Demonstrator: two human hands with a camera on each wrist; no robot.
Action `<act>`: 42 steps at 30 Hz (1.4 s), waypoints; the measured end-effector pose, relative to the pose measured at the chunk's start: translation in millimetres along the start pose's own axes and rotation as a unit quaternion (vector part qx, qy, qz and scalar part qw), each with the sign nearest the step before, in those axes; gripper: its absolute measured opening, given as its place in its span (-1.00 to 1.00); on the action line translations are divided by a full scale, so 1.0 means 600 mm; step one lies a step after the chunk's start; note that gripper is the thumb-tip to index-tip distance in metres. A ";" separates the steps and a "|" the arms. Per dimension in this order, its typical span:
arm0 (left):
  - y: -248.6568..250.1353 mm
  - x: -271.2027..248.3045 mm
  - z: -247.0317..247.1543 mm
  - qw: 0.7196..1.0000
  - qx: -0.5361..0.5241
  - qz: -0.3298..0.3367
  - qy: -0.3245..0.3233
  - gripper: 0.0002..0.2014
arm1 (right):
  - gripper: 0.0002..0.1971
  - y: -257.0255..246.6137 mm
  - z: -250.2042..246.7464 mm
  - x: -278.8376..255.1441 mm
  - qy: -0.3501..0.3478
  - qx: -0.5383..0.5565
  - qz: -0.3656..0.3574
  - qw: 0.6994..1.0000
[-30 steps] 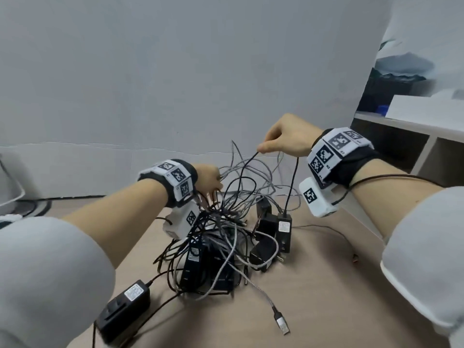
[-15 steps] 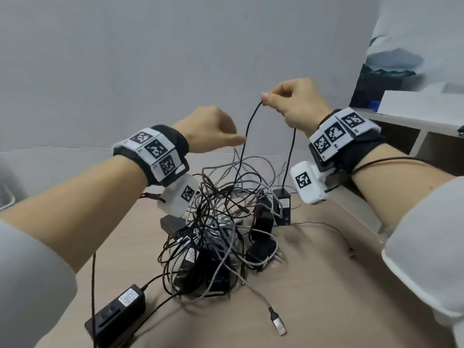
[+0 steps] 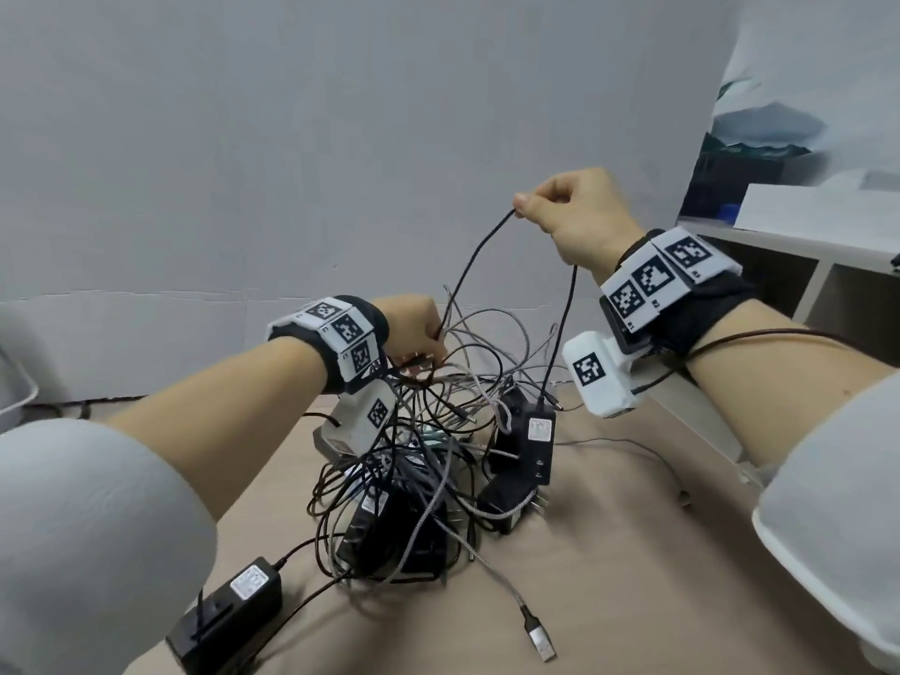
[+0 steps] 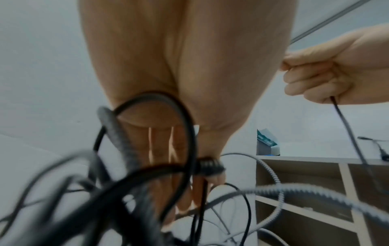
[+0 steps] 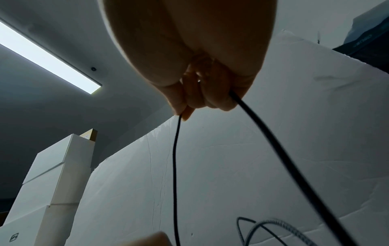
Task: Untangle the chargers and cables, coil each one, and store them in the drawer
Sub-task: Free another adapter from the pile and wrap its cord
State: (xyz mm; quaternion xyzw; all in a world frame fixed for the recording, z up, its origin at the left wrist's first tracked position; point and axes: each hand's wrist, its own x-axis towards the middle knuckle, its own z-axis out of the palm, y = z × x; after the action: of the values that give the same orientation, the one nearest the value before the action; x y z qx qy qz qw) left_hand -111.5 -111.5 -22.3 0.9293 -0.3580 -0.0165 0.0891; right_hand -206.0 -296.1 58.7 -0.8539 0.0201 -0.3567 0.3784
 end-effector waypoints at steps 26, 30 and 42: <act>0.022 -0.058 -0.084 0.884 -0.454 0.073 0.082 -0.78 | -0.63 -0.019 0.053 -0.028 -0.169 0.046 0.146 0.974; 0.025 -0.044 -0.017 0.982 -0.157 0.096 0.041 -0.74 | -0.65 -0.002 0.032 -0.021 -0.098 0.087 0.211 0.969; -0.033 0.010 0.054 0.999 0.026 -0.026 -0.004 -0.68 | -0.80 0.010 0.005 -0.007 0.005 0.186 0.231 0.955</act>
State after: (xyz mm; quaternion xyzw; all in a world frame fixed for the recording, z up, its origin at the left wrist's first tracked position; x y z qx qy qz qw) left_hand -97.0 -106.3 -57.5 0.9401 -0.3347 -0.0131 0.0628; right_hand -205.5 -297.1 50.8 -0.7390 0.1521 -0.2610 0.6022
